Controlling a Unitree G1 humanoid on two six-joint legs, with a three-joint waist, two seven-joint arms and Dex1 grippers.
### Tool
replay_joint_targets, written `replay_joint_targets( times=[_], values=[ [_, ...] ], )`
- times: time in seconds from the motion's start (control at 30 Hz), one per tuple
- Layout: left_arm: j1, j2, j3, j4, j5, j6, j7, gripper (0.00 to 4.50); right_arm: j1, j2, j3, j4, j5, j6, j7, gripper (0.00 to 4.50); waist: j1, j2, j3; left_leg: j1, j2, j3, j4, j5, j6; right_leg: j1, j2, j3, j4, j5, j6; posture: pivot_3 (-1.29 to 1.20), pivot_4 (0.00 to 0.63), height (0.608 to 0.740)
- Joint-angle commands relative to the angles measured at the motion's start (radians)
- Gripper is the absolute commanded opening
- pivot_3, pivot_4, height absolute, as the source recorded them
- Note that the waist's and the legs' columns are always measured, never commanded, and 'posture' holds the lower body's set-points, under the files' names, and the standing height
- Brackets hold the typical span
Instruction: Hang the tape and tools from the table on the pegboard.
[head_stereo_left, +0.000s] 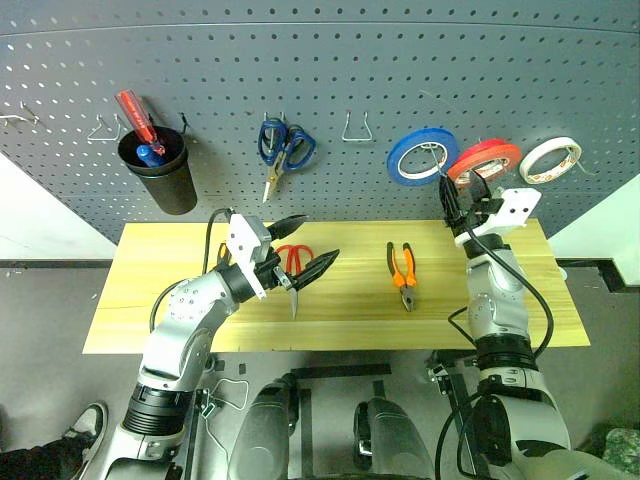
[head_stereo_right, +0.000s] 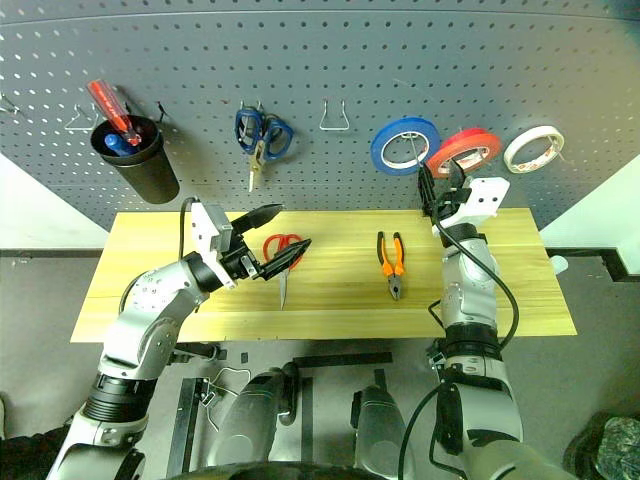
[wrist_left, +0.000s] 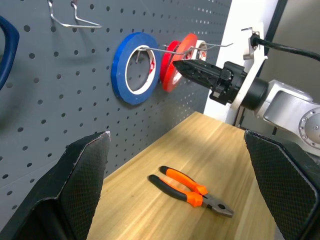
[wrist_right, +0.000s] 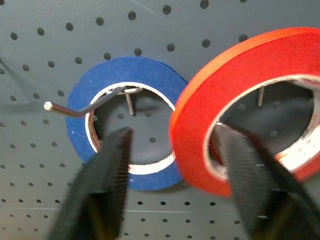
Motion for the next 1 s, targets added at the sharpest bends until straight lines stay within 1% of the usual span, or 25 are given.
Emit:
replay_joint_targets(
  times=[0.03,0.07,0.13,0.2,0.3,0.37,0.43,0.57,0.63,0.77,0.87,1.0],
  values=[
    [-0.005,-0.001,0.004,-0.043,-0.016,-0.007,0.000,4.50,-0.021,-0.019,-0.014,0.005,-0.014,-0.029,-0.019,4.27,0.000,0.000,0.000,0.000,0.000,0.000,0.000,0.000,0.000,0.000,0.000,0.000,0.000,0.000,0.000,0.16,0.203,0.714],
    [-0.003,0.000,0.002,-0.043,-0.013,-0.007,-0.001,4.50,-0.014,-0.021,-0.013,0.001,-0.017,-0.024,-0.024,4.46,0.000,0.000,0.000,0.000,0.000,0.000,0.000,0.000,0.000,0.000,0.000,0.000,0.000,0.000,0.000,0.16,0.202,0.714],
    [0.006,0.004,-0.003,-0.047,-0.008,-0.004,-0.001,4.50,0.030,-0.030,-0.007,-0.044,-0.038,0.022,-0.058,4.46,0.000,0.000,0.000,0.000,0.000,0.000,0.000,0.000,0.000,0.000,0.000,0.000,0.000,0.000,0.000,0.15,0.201,0.714],
    [0.027,0.026,-0.013,-0.057,0.001,0.018,-0.008,4.50,0.108,-0.035,0.006,-0.132,-0.066,0.101,-0.105,4.46,0.004,0.000,0.000,0.000,0.000,-0.001,0.000,0.000,0.000,0.000,0.000,0.000,0.000,0.000,0.000,0.15,0.203,0.714],
    [0.070,0.073,-0.037,-0.062,0.039,0.035,-0.015,4.50,0.250,-0.031,0.032,-0.320,-0.099,0.271,-0.175,4.46,0.002,0.000,0.000,0.000,0.000,-0.001,0.000,0.000,0.000,0.000,0.000,0.000,0.000,0.000,0.000,0.14,0.210,0.714],
    [0.102,0.097,-0.044,-0.068,0.054,0.035,-0.016,4.50,0.379,-0.022,0.084,-0.497,-0.095,0.390,-0.172,4.46,0.001,0.000,0.000,-0.001,0.000,0.000,-0.001,0.000,0.000,0.000,0.000,0.000,-0.001,0.000,0.000,0.14,0.215,0.714],
    [0.123,0.103,-0.041,-0.079,0.049,0.046,-0.009,4.50,0.486,-0.023,0.138,-0.648,-0.097,0.470,-0.159,4.46,-0.002,0.001,0.000,0.000,0.001,-0.001,-0.002,0.000,0.000,0.000,-0.001,0.001,-0.001,0.000,0.000,0.14,0.220,0.714],
    [0.143,0.108,-0.038,-0.086,0.046,0.052,-0.004,4.50,0.609,0.010,0.205,-0.857,-0.055,0.604,-0.174,4.46,-0.001,0.001,-0.001,0.001,0.004,0.000,-0.003,-0.002,0.003,-0.001,0.000,0.002,0.000,0.001,-0.002,0.13,0.231,0.714],
    [0.153,0.107,-0.041,-0.095,0.046,0.060,0.004,4.50,0.633,0.032,0.238,-0.919,-0.029,0.638,-0.167,4.46,0.000,0.001,-0.001,0.001,0.005,0.000,-0.002,-0.002,0.003,-0.001,0.001,0.003,0.000,0.002,-0.003,0.12,0.235,0.714],
    [0.162,0.107,-0.043,-0.104,0.052,0.074,0.021,4.50,0.606,0.070,0.332,-0.971,0.000,0.703,-0.146,4.46,0.000,0.001,0.000,0.001,0.006,0.000,-0.002,-0.003,0.003,-0.001,0.001,0.003,-0.001,0.002,-0.004,0.12,0.242,0.714],
    [0.175,0.111,-0.044,-0.112,0.058,0.083,0.036,4.50,0.529,0.128,0.373,-0.950,-0.024,0.734,-0.199,4.46,0.000,0.001,0.000,-0.001,0.006,0.000,-0.003,-0.003,0.004,-0.004,0.001,0.004,-0.001,0.002,-0.004,0.12,0.253,0.714],
    [0.196,0.115,-0.046,-0.133,0.061,0.106,0.053,4.50,0.420,0.199,0.400,-0.845,-0.101,0.709,-0.284,4.46,-0.001,0.000,0.000,-0.002,0.006,0.001,-0.003,-0.003,0.004,-0.006,0.001,0.005,-0.001,0.002,-0.004,0.12,0.264,0.714]
  ],
)
